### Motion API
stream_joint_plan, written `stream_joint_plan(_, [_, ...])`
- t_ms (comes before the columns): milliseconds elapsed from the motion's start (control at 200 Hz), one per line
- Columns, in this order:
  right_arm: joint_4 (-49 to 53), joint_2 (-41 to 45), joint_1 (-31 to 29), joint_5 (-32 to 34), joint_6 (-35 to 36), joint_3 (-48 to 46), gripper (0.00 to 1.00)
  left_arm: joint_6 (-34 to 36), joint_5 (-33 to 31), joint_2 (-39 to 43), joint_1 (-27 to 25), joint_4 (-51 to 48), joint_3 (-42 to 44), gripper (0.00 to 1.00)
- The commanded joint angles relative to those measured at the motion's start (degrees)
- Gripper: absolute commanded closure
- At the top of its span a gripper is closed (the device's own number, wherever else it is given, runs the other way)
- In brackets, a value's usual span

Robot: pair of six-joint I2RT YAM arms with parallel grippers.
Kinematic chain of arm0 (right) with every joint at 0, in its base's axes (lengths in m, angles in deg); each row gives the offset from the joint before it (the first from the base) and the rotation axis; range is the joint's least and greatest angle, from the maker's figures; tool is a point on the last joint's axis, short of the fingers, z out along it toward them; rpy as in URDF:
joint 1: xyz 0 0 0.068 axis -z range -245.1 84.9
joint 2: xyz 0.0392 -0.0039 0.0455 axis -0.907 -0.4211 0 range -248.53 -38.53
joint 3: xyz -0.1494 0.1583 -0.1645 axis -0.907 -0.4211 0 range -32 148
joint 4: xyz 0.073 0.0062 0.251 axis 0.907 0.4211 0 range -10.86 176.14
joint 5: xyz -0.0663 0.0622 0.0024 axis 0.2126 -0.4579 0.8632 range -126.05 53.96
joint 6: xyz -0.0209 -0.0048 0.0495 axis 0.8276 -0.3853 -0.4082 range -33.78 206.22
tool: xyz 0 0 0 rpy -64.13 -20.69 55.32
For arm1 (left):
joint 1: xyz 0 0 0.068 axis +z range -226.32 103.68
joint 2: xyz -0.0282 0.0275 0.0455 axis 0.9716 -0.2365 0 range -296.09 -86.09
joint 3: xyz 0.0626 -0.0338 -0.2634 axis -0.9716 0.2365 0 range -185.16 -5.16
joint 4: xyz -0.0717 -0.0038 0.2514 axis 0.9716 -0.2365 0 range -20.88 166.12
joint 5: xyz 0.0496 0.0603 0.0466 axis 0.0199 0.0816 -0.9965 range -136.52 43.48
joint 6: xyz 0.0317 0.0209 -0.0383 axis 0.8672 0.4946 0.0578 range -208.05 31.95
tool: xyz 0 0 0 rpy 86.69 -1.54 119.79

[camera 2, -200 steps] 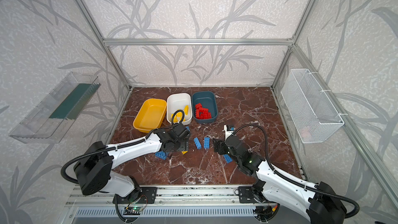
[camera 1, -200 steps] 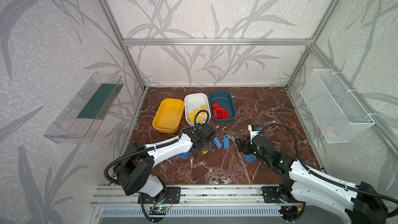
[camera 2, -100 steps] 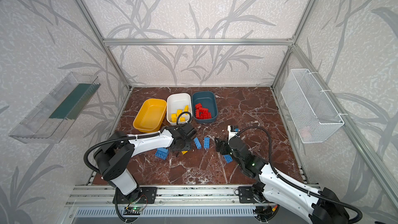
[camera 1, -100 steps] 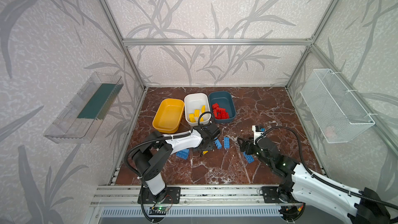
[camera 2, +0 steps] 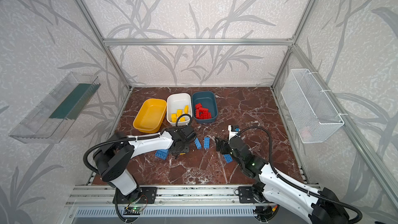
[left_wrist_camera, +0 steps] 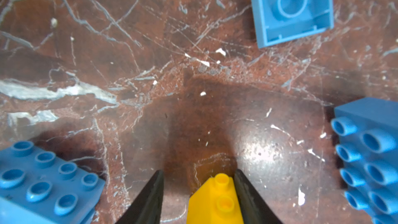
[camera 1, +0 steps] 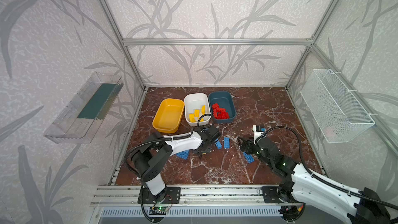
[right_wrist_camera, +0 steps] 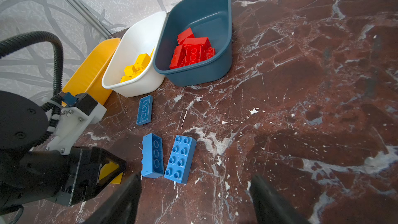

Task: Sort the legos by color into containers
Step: 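Close the left gripper on the yellow slope brick and lift it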

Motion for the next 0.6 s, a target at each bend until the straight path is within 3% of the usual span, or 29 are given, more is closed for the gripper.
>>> stream_joint_plan(0, [-1.32,-0.05,0.22,0.81,-0.51,-0.5,0.2,-1.17,-1.98,1.71,-0.35,-1.41,1.12,0.51])
stream_joint_plan(270, [-1.31,-0.42,0.51,0.77,-0.58,-0.44,0.19,-0.8,-1.82,1.19,-0.53,-1.39,0.06,0.68])
stream_joint_plan(595, [-1.3,-0.08,0.6,0.58,-0.6,-0.59,0.19,1.41,-3.94,4.13,-0.45,-5.29,-3.36,0.71])
